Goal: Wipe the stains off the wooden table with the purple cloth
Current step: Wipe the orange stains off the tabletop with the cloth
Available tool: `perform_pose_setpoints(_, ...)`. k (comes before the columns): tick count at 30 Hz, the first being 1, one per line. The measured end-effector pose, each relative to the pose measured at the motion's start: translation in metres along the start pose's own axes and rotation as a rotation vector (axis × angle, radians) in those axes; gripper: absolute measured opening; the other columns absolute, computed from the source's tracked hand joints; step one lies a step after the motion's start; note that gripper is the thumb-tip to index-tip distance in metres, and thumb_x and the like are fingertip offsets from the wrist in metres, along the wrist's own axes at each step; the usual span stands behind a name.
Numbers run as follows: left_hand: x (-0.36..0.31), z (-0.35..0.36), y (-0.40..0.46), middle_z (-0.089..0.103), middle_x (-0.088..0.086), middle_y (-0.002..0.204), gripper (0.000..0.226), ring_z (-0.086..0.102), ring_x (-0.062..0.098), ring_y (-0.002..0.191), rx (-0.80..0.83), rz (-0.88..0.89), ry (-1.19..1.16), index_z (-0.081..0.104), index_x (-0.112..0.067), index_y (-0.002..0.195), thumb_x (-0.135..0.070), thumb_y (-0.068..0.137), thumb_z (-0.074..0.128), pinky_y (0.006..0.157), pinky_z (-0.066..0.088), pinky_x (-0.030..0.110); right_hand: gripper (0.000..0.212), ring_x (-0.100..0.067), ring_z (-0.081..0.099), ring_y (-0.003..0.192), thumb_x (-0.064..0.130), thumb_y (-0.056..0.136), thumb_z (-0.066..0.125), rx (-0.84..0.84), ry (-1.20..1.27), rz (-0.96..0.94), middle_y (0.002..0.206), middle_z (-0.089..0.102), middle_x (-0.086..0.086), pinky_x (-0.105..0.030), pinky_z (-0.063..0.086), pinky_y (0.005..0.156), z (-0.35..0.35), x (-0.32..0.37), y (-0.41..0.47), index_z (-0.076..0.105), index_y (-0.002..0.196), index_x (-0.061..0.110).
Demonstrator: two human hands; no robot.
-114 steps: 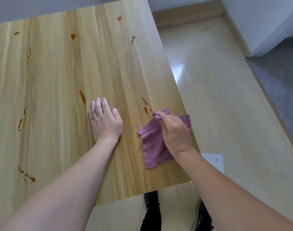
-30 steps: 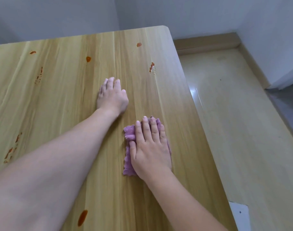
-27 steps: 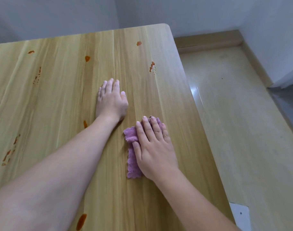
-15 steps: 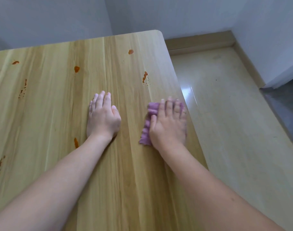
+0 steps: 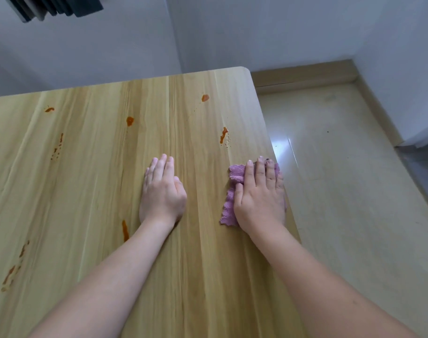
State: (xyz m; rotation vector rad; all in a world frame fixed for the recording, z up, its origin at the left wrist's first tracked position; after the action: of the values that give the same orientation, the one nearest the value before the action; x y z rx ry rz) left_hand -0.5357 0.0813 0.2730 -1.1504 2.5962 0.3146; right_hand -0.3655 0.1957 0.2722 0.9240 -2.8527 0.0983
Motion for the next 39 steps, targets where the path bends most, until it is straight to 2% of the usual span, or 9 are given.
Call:
perform_pose_setpoints(5, -0.001, 0.000, 0.002, 0.027, 0.007, 0.156, 0.060, 0.016, 0.020, 0.146, 0.005, -0.007, 0.024, 0.034, -0.009, 0.146, -0.023, 0.088, 0.025, 0.120, 0.008, 0.034, 0.063, -0.027, 0.005, 0.148, 0.040, 0.096, 0.018, 0.023, 0.079, -0.199, 0.159, 0.018, -0.013, -0.045, 0.000, 0.118, 0.010, 0.065, -0.004, 0.027, 0.150, 0.008)
perform_pose_setpoints(9, -0.005, -0.003, 0.003, 0.029, 0.007, 0.155, 0.059, 0.018, 0.022, 0.145, 0.029, -0.007, 0.037, 0.035, -0.009, 0.145, -0.023, 0.089, 0.026, 0.119, 0.012, 0.036, 0.056, -0.025, 0.015, 0.147, 0.041, 0.098, 0.026, 0.022, 0.101, -0.279, 0.156, 0.029, -0.007, -0.046, 0.011, 0.117, 0.007, 0.057, -0.003, 0.039, 0.147, 0.016)
perform_pose_setpoints(12, -0.007, -0.007, 0.004, 0.038, 0.010, 0.147, 0.053, 0.031, 0.029, 0.136, 0.081, -0.020, 0.136, 0.041, -0.011, 0.139, -0.025, 0.089, 0.032, 0.112, 0.024, 0.041, 0.056, -0.027, 0.017, 0.146, 0.046, 0.093, 0.031, -0.008, 0.083, -0.098, 0.157, 0.028, -0.004, -0.044, 0.004, 0.117, 0.000, 0.016, 0.006, 0.040, 0.146, 0.030)
perform_pose_setpoints(16, -0.010, -0.019, 0.046, 0.047, 0.012, 0.126, 0.036, 0.043, 0.032, 0.112, 0.126, -0.040, 0.212, 0.049, -0.010, 0.118, -0.026, 0.088, 0.039, 0.095, 0.035, 0.041, 0.061, -0.029, 0.016, 0.145, 0.047, 0.093, 0.023, 0.015, 0.035, 0.054, 0.157, 0.025, -0.010, -0.042, 0.000, 0.117, -0.001, -0.005, 0.019, 0.035, 0.149, 0.027)
perform_pose_setpoints(21, -0.020, -0.002, 0.100, 0.023, 0.011, 0.152, 0.056, 0.018, 0.028, 0.141, 0.123, 0.010, 0.127, 0.025, -0.010, 0.147, -0.027, 0.095, 0.036, 0.117, 0.015, 0.040, 0.060, -0.034, 0.024, 0.144, 0.043, 0.095, 0.024, -0.024, 0.012, 0.095, 0.153, 0.031, -0.016, -0.043, 0.005, 0.116, 0.004, 0.019, 0.040, 0.041, 0.145, 0.016)
perform_pose_setpoints(28, -0.013, 0.009, 0.102, 0.030, 0.012, 0.151, 0.054, 0.023, 0.027, 0.141, 0.041, 0.030, 0.084, 0.033, -0.007, 0.145, -0.024, 0.093, 0.039, 0.117, 0.017, 0.041, 0.058, -0.030, 0.022, 0.145, 0.041, 0.096, 0.027, -0.013, 0.115, -0.166, 0.153, 0.033, -0.014, -0.044, 0.010, 0.115, 0.011, 0.081, 0.077, 0.043, 0.144, 0.013)
perform_pose_setpoints(31, -0.012, 0.012, 0.104, 0.031, 0.012, 0.150, 0.054, 0.024, 0.028, 0.140, 0.038, 0.031, 0.099, 0.034, -0.008, 0.144, -0.023, 0.093, 0.041, 0.117, 0.017, 0.040, 0.060, -0.028, 0.017, 0.146, 0.043, 0.096, 0.021, -0.007, 0.104, -0.212, 0.157, 0.026, -0.010, -0.044, 0.006, 0.118, 0.011, 0.060, 0.102, 0.036, 0.148, 0.018)
perform_pose_setpoints(35, -0.012, 0.012, 0.103, 0.029, 0.009, 0.151, 0.054, 0.021, 0.025, 0.141, 0.045, 0.022, 0.103, 0.031, -0.009, 0.146, -0.023, 0.095, 0.038, 0.117, 0.016, 0.039, 0.058, -0.025, -0.005, 0.148, 0.044, 0.100, 0.015, 0.045, 0.040, 0.023, 0.162, 0.002, -0.006, -0.040, -0.005, 0.119, 0.000, 0.002, 0.137, 0.012, 0.154, 0.023)
perform_pose_setpoints(39, -0.013, 0.010, 0.103, 0.031, 0.009, 0.150, 0.053, 0.023, 0.025, 0.140, 0.038, 0.022, 0.092, 0.033, -0.009, 0.145, -0.023, 0.094, 0.038, 0.117, 0.018, 0.040, 0.061, -0.028, -0.006, 0.148, 0.041, 0.099, 0.016, 0.017, 0.004, 0.076, 0.161, 0.001, -0.011, -0.041, -0.008, 0.118, 0.000, 0.015, 0.141, 0.010, 0.154, 0.018)
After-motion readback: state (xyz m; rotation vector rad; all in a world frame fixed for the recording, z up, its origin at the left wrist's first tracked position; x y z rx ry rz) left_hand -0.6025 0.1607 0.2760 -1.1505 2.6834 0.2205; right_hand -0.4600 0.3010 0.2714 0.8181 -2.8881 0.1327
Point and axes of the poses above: each hand's wrist, its own y-axis towards the middle knuckle, its own z-axis out of the palm, x = y × z, the point moved 3 cm from there along y, towards the middle knuckle
